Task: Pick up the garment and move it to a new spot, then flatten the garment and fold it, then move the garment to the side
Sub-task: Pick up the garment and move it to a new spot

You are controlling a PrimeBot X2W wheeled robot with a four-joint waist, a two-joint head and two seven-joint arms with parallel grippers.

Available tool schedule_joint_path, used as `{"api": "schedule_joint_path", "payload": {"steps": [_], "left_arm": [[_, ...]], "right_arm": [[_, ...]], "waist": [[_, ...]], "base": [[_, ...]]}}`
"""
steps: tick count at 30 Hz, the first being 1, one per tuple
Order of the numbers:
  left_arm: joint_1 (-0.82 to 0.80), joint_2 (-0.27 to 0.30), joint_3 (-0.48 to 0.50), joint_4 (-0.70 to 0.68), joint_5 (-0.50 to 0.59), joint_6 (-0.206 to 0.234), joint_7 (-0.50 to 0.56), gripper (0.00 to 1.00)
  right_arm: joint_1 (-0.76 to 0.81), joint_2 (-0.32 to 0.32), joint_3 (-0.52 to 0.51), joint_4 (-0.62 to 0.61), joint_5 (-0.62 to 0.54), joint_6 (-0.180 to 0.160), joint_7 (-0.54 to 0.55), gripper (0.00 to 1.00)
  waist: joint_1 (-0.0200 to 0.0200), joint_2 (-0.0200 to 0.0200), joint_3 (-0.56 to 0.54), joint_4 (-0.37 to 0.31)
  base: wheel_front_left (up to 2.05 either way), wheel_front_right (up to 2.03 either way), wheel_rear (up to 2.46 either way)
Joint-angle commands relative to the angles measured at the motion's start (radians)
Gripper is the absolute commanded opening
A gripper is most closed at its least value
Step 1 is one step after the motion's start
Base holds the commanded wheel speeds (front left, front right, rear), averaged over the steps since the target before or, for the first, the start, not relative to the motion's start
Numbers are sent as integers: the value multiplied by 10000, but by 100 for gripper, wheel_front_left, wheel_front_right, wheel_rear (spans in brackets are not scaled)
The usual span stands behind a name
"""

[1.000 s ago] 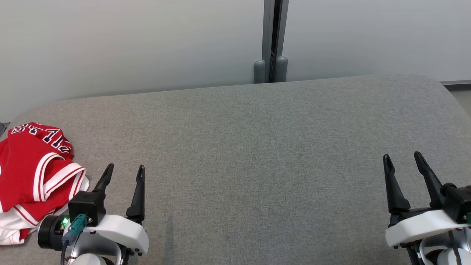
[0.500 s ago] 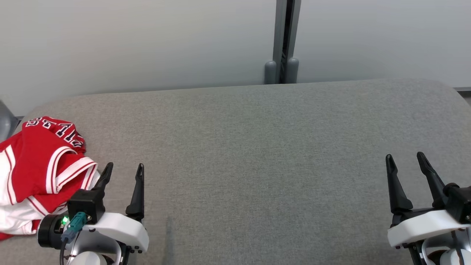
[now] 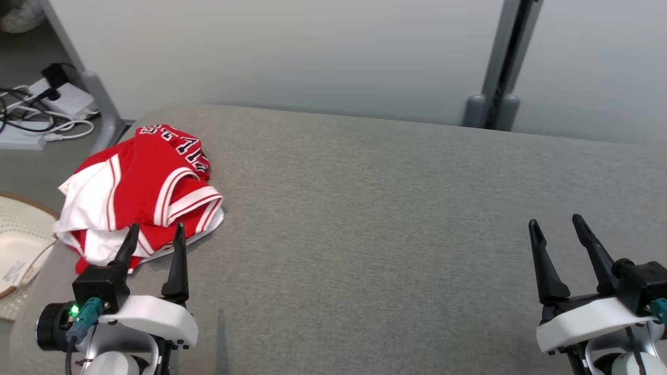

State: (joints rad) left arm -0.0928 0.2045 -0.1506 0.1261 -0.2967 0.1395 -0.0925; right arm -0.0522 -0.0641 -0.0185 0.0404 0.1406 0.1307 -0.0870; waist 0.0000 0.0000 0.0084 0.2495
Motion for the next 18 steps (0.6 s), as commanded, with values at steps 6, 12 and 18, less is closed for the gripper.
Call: {"api": "schedule_joint_path", "payload": {"steps": [6, 12, 18], "left_arm": [[-5, 181, 300, 49, -227, 115, -138, 100], [96, 190, 372, 41, -311, 202, -211, 100], [183, 237, 377, -72, -372, 250, -165, 100]], "right_arm": [[-79, -4, 183, 8, 97, 0, -30, 100], [-69, 25, 313, 48, 79, 0, -13, 100], [-49, 52, 315, 57, 93, 0, -4, 100]], "waist": [[0, 0, 0, 1277], [0, 0, -48, 1812], [0, 0, -61, 1993]], "base": [[0, 0, 0], [0, 0, 0], [0, 0, 0]]}}
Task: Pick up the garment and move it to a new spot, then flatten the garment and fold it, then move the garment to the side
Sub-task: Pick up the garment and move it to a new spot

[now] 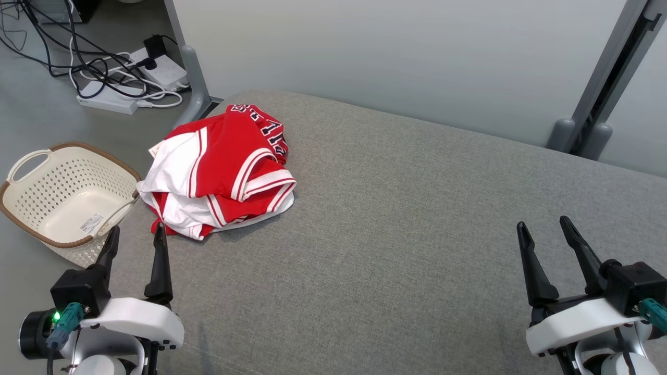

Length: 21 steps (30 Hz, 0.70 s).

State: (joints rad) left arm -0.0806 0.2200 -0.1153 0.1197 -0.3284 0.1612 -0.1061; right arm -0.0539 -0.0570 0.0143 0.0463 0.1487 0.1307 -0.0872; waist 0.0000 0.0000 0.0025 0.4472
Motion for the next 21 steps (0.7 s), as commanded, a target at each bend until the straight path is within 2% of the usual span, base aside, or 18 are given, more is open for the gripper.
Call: {"api": "schedule_joint_path", "payload": {"steps": [1, 9, 14, 21], "left_arm": [[49, 96, 34, -9, -71, 25, -37, 100], [65, 34, -72, -319, 30, 249, 113, 100], [-279, 80, -20, -445, -88, 245, 205, 100], [-1636, 239, 70, 16, -435, -144, 500, 100]], "right_arm": [[-31, -14, -11, -1, 16, 0, 0, 100], [44, 8, -63, 47, 22, 0, 29, 100], [-2, 16, -34, 35, 45, 0, 63, 100], [-302, -48, 185, -134, -66, 0, 232, 100]], "waist": [[0, 0, -1, 32], [0, 0, 7, 73], [0, 0, 56, -23], [0, 0, 552, -645]], "base": [[0, 0, 0], [0, 0, 0], [0, 0, 0], [0, 0, 0]]}}
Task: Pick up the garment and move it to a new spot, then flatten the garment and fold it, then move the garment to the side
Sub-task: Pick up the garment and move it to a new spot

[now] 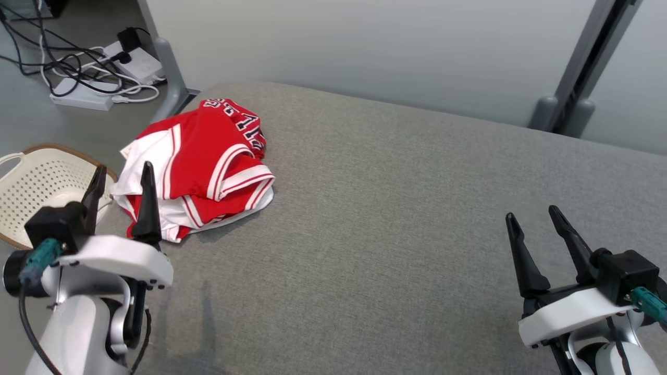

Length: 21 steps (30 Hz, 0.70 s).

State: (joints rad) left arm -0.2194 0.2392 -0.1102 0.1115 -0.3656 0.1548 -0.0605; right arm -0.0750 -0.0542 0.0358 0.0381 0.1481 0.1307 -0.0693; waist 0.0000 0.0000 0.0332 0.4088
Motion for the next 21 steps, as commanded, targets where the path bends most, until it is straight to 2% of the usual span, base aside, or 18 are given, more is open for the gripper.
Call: {"api": "schedule_joint_path", "payload": {"steps": [1, 8, 12, 13, 19, 21], "left_arm": [[-482, 94, 32, 345, -136, -161, 131, 100], [-2297, 57, 262, 2934, -880, -730, 422, 100], [-3183, 211, 488, 4748, -1230, -966, 556, 100], [-3560, 316, 589, 5623, -1346, -1074, 549, 100], [-4470, 599, 768, 7722, -1596, -1249, 599, 100], [-4600, 633, 777, 7998, -1595, -1280, 578, 100]], "right_arm": [[-161, -117, 10, -87, -84, 0, 88, 100], [-524, -413, -98, -427, -121, 0, 417, 100], [-783, -569, -100, -651, -134, 0, 575, 100], [-920, -631, -74, -744, -121, 0, 613, 100], [-1233, -711, -20, -885, -90, 0, 701, 100], [-1275, -731, -23, -899, -78, 0, 713, 100]], "waist": [[0, 0, 382, -417], [0, 0, 1440, -1251], [0, 0, 2055, -1599], [0, 0, 2320, -1767], [0, 0, 2973, -2074], [0, 0, 3050, -2100]], "base": [[0, 0, 0], [0, 0, 0], [0, 0, 0], [0, 0, 0], [0, 0, 0], [0, 0, 0]]}}
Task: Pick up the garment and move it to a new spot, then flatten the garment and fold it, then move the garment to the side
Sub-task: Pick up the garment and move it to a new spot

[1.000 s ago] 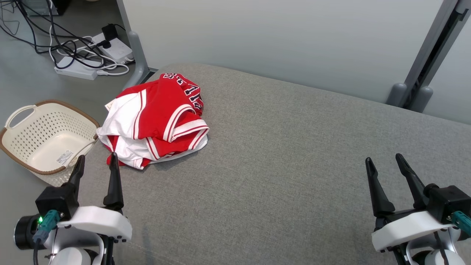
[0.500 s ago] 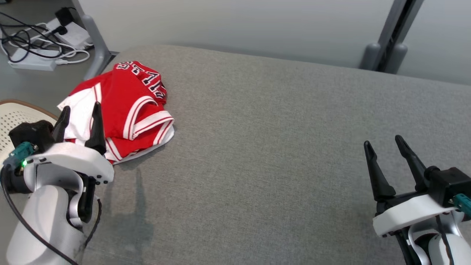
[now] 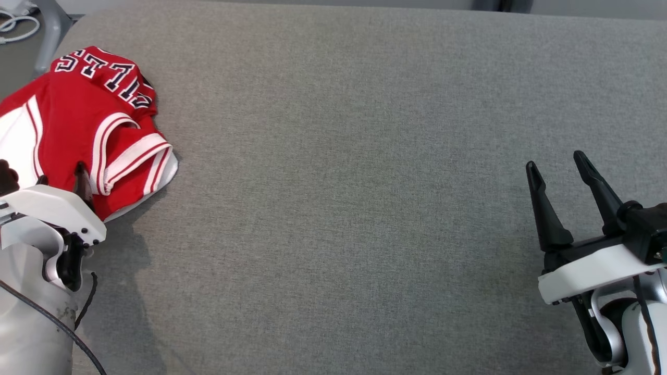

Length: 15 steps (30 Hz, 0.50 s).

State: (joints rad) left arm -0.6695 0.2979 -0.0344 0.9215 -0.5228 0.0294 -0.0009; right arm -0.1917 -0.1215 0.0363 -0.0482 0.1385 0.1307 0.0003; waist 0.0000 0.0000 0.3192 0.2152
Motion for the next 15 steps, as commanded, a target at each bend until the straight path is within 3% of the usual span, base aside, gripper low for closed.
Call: {"api": "schedule_joint_path", "payload": {"steps": [1, 4, 5, 6, 7, 15], "left_arm": [[-247, 47, 34, 146, -76, -46, -32, 100], [-579, 216, 61, 778, -150, -284, -80, 100], [-689, 232, 43, 934, -150, -356, -117, 66], [-820, 255, 16, 1071, -134, -412, -205, 25], [-901, 272, -28, 1232, -107, -465, -175, 0], [-1706, 804, -344, 1468, 383, -523, -1550, 0]], "right_arm": [[-135, -71, -36, -45, 24, 0, 24, 100], [-205, -115, -76, -52, 52, 0, 32, 100], [-229, -119, -92, -52, 54, 0, 38, 100], [-244, -117, -106, -50, 53, 0, 48, 100], [-248, -112, -116, -51, 58, 0, 56, 100], [-170, -46, -340, -3, 29, 0, 0, 100]], "waist": [[0, 0, 258, -188], [0, 0, 368, -224], [0, 0, 388, -228], [0, 0, 403, -231], [0, 0, 411, -233], [0, 0, 159, -106]], "base": [[0, 0, 0], [0, 0, 0], [0, 0, 0], [0, 0, 0], [0, 0, 0], [0, 0, 0]]}}
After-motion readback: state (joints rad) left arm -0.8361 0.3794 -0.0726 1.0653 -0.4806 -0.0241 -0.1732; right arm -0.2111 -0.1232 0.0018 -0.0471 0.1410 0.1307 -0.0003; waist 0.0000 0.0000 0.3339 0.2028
